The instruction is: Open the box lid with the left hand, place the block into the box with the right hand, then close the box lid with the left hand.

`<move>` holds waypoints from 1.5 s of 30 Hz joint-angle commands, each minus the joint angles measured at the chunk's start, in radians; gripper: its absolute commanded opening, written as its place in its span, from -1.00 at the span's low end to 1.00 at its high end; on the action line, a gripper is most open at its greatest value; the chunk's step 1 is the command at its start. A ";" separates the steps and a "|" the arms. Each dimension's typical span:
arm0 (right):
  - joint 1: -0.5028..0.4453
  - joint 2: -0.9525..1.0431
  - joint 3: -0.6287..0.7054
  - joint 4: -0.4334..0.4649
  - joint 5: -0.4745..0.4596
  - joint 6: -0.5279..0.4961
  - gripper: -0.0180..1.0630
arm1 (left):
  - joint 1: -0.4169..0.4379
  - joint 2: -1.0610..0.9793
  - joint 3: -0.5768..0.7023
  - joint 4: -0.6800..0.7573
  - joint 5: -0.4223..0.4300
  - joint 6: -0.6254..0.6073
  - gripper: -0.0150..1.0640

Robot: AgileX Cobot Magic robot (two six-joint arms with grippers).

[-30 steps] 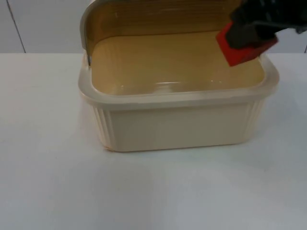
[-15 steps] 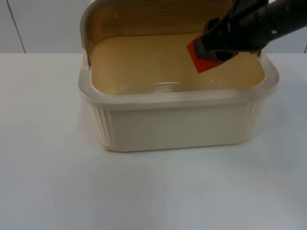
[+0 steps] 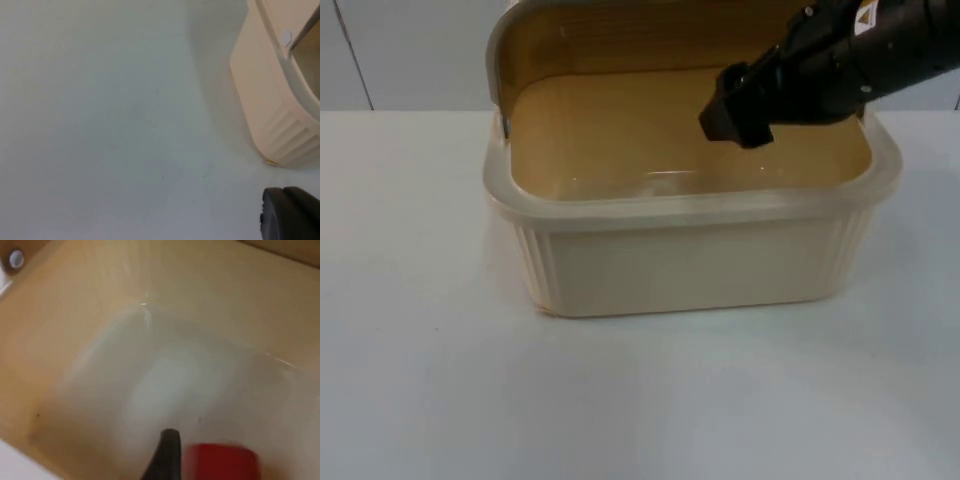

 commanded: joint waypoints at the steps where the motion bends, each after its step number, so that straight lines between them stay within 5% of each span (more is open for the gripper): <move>1: 0.015 -0.041 -0.009 0.001 0.007 -0.003 0.42 | 0.005 -0.008 0.003 0.001 -0.005 0.001 -0.98; 14: 0.049 -0.461 0.032 -0.003 0.491 0.017 0.42 | 0.005 -0.008 0.003 0.001 -0.006 0.001 -0.98; 28: 0.049 -0.691 0.279 0.002 0.500 0.026 0.42 | 0.005 -0.008 0.003 0.001 -0.006 0.001 -0.98; 37: 0.020 -0.689 0.289 -0.068 0.543 0.169 0.42 | 0.005 -0.008 0.003 0.003 -0.006 0.001 -0.98; 41: -0.102 -0.689 0.289 -0.216 0.631 0.337 0.42 | 0.005 -0.008 0.003 0.003 -0.006 0.001 -0.98; 45: -0.253 -0.691 0.289 -0.199 0.681 0.345 0.42 | 0.005 -0.008 0.003 0.003 -0.006 0.001 -0.98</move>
